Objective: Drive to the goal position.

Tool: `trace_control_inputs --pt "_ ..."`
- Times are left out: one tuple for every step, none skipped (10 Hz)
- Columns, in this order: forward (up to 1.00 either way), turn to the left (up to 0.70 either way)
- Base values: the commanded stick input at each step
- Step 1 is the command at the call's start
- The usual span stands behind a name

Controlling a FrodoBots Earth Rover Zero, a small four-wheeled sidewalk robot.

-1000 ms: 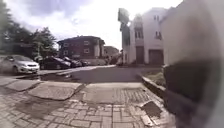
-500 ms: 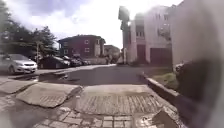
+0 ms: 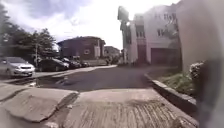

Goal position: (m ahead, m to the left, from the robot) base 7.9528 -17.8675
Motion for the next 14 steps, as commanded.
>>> trace_control_inputs --pt "0.69 0.03" --pt "0.69 0.03" --pt "0.69 0.03" --pt "0.69 0.03" --pt "0.69 0.03" --pt "0.69 0.03" --pt "0.69 0.03" --pt "0.69 0.03" --pt "0.69 0.03" --pt "0.69 0.03" --pt "0.69 0.03" --pt "0.69 0.03" --pt "0.69 0.03" --pt "0.69 0.03"
